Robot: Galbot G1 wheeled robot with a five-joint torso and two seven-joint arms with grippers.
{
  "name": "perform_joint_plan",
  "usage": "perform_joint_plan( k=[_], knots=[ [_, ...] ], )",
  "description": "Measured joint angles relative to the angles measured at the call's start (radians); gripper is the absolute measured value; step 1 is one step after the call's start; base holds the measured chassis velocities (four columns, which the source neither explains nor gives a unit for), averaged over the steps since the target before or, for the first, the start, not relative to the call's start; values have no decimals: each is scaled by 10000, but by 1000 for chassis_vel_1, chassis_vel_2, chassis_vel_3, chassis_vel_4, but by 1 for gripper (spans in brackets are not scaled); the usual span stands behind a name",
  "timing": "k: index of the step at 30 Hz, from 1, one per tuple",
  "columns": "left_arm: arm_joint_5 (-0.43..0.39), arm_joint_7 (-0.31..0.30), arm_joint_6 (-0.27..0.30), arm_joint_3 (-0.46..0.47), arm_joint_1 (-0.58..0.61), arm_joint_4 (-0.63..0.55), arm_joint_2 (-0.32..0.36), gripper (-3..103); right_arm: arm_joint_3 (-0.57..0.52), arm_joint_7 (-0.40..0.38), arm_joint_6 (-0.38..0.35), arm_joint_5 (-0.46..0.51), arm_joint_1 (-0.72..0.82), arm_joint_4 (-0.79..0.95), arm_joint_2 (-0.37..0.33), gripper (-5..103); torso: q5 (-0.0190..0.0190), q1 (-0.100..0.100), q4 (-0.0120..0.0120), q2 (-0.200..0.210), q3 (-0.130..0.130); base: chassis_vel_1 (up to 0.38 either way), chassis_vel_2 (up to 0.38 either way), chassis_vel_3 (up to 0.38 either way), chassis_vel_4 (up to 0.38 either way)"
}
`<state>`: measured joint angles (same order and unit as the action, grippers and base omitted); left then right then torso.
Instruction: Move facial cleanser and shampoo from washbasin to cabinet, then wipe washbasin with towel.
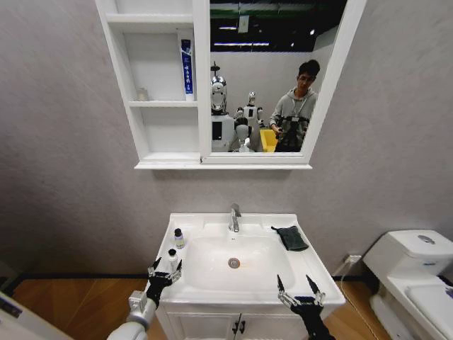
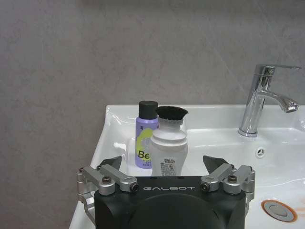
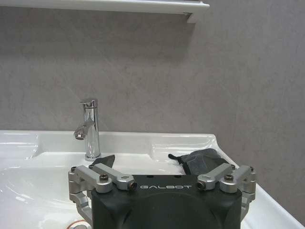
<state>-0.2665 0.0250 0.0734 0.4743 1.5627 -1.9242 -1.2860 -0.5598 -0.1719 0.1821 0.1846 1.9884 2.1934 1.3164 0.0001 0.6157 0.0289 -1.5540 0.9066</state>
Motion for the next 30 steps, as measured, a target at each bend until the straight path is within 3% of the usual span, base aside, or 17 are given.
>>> perform_joint_plan(
  k=[5,9,13,16,17,21,26,30],
  knots=[
    [-3,-51,14,19,-415,503,-34,97,-30,-18,-9,87,66,11,-59,100,-2,0,3,0,0,0,0,0,0],
    [-103,-34,94,151,-548,743,57,91,-45,-19,-11,155,69,18,-79,100,-1,0,1,0,0,0,0,0,0],
    [-166,138,70,265,-566,853,69,70,-49,-19,-11,194,52,-10,-80,100,-2,0,1,0,0,0,0,0,0],
    [-195,196,69,268,-546,843,74,70,-50,-21,-13,228,41,-20,-80,100,-1,0,1,0,0,0,0,0,0],
    [-244,275,70,264,-514,803,83,58,-49,-36,-25,285,23,-30,-72,100,-1,0,1,0,0,0,0,0,0],
    [-360,379,35,257,-413,535,160,42,-48,-84,-33,337,-19,-71,-50,100,-2,0,1,0,0,0,0,0,0],
    [-708,39,380,283,-246,-115,396,30,-40,-175,-53,450,-94,-73,-42,100,-1,0,0,0,0,0,0,0,0],
    [-924,-147,639,406,-134,-669,637,30,-16,-180,-60,467,-137,-68,-47,100,-2,0,1,0,0,0,0,0,0]
  ],
)
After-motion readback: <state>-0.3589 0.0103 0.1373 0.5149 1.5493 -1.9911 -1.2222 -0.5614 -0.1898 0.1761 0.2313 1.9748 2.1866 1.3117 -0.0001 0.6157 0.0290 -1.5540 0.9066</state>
